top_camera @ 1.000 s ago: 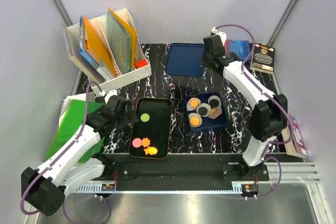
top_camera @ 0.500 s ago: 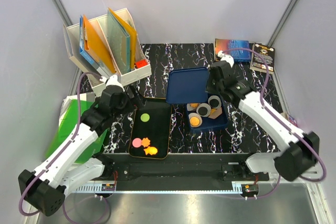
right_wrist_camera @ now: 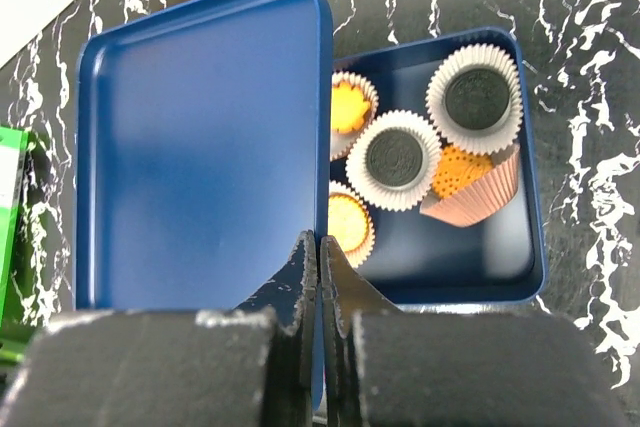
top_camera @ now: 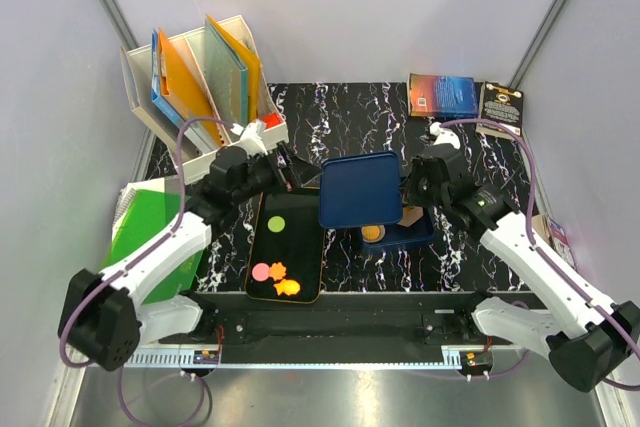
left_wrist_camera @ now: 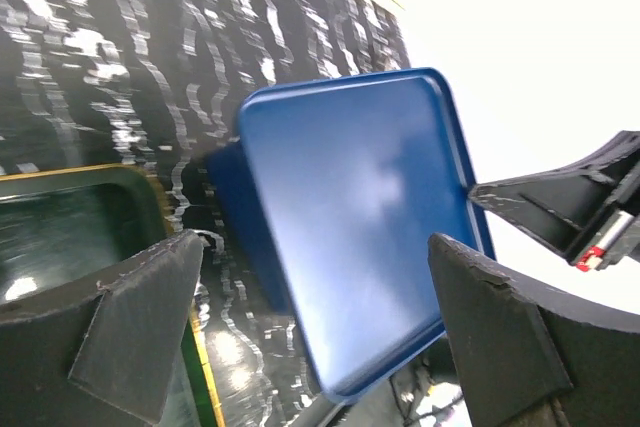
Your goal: Pack the cookies
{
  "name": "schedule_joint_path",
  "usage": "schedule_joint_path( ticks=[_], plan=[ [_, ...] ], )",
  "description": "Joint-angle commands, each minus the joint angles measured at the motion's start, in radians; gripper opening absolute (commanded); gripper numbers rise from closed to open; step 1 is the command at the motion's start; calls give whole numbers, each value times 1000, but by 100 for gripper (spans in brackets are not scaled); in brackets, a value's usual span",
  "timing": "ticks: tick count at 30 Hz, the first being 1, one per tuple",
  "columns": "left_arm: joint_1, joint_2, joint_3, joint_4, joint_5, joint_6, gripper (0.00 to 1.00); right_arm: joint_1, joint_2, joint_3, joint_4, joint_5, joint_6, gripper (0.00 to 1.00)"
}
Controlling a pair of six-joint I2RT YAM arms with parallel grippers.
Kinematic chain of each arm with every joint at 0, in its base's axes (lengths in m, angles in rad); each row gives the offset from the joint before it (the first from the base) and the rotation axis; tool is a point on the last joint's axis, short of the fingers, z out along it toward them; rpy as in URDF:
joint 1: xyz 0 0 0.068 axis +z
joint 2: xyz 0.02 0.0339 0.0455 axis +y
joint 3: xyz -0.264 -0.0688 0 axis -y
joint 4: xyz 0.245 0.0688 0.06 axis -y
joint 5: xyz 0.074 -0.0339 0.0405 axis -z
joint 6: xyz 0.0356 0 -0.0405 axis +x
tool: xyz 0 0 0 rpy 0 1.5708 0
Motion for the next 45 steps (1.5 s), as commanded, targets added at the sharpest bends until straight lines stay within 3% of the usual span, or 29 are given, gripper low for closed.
schedule_joint_path(
  ticks=[1,12,20,33,45],
  plan=[
    [5,75,2,244,182,-62,99,9,-44,-4,21,-51,23,0],
    [3,184,-44,424,276,-119,99,24,-45,11,31,-102,32,0],
    [3,254,-75,580,386,-186,85,45,-20,19,50,-108,45,0],
    [3,243,-55,378,270,-111,92,55,-40,68,36,-94,45,0],
    [8,247,-56,375,248,-113,94,58,-52,77,24,-97,37,0]
  ],
)
